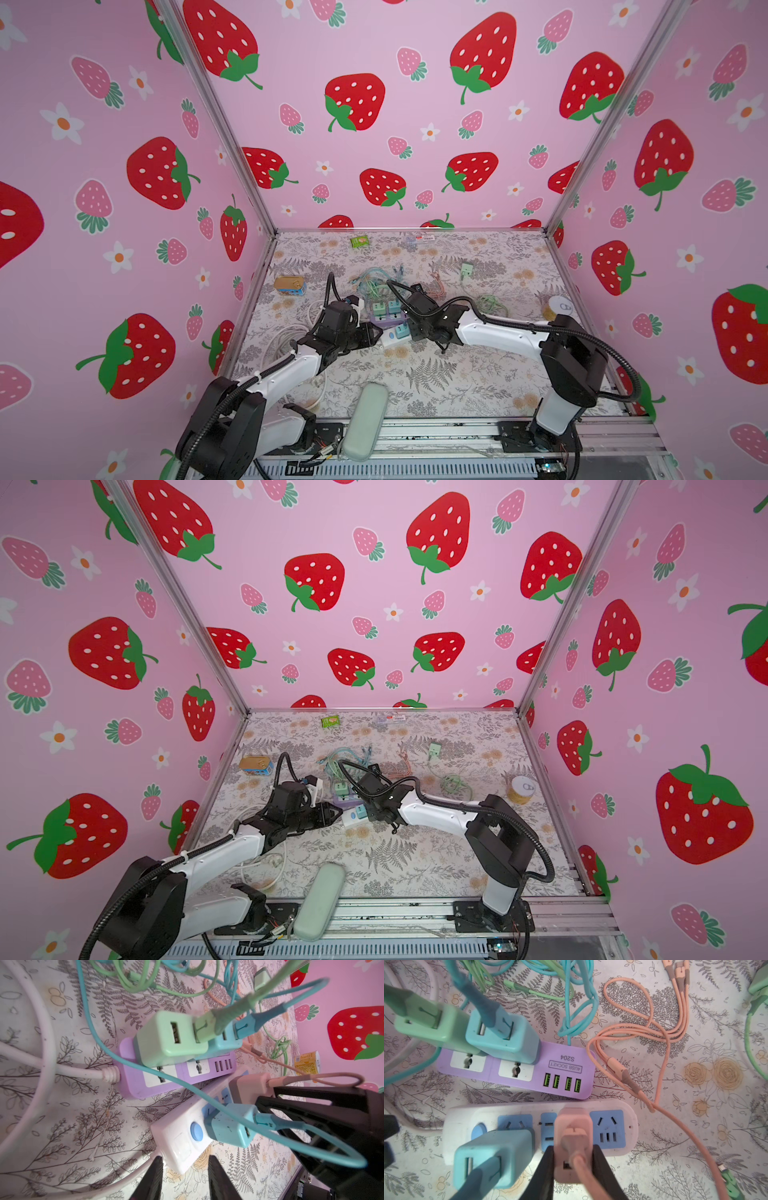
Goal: Insert the plug
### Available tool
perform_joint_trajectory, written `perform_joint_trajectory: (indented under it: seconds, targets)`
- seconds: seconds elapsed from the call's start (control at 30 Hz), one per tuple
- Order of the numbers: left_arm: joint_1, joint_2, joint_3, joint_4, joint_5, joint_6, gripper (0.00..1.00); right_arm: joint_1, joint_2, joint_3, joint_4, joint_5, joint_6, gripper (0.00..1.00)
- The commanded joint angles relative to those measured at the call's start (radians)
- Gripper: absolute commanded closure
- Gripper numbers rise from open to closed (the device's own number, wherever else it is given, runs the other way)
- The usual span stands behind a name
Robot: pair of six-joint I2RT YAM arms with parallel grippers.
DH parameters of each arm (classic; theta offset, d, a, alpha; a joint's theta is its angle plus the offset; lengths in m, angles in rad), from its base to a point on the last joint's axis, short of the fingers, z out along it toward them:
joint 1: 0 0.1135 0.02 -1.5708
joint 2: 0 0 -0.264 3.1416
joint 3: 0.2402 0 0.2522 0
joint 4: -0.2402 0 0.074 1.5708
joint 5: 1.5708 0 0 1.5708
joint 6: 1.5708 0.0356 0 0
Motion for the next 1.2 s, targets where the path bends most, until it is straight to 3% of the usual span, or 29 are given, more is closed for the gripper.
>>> perform_joint_trajectory:
  seconds: [0.0, 0.2, 0.3, 0.6, 0.87, 1.03, 1.17]
  targets:
    - [-0.001, -0.056, -0.009, -0.058, -0.02, 0.014, 0.59, 0.005, 0.103, -0.043, -0.126, -0.059, 0.03, 0.85]
    - [0.001, -0.162, -0.015, -0.122, -0.059, 0.034, 0.54, 0.005, 0.065, -0.004, -0.138, -0.069, 0.018, 0.76]
    - [0.004, -0.193, -0.015, -0.148, -0.07, 0.045, 0.52, 0.006, 0.038, 0.013, -0.139, -0.084, 0.013, 0.62]
    - [0.006, -0.209, -0.014, -0.154, -0.068, 0.045, 0.51, 0.005, -0.037, 0.015, -0.146, -0.142, 0.005, 0.49]
    - [0.009, -0.219, 0.015, -0.188, -0.078, 0.061, 0.45, 0.004, -0.177, -0.049, -0.229, -0.193, -0.053, 0.28]
    - [0.014, -0.241, 0.021, -0.196, -0.092, 0.069, 0.38, -0.018, -0.294, -0.077, -0.223, -0.299, -0.131, 0.24]
    - [0.016, -0.25, 0.03, -0.199, -0.091, 0.065, 0.37, -0.097, -0.38, -0.08, -0.185, -0.353, -0.181, 0.23]
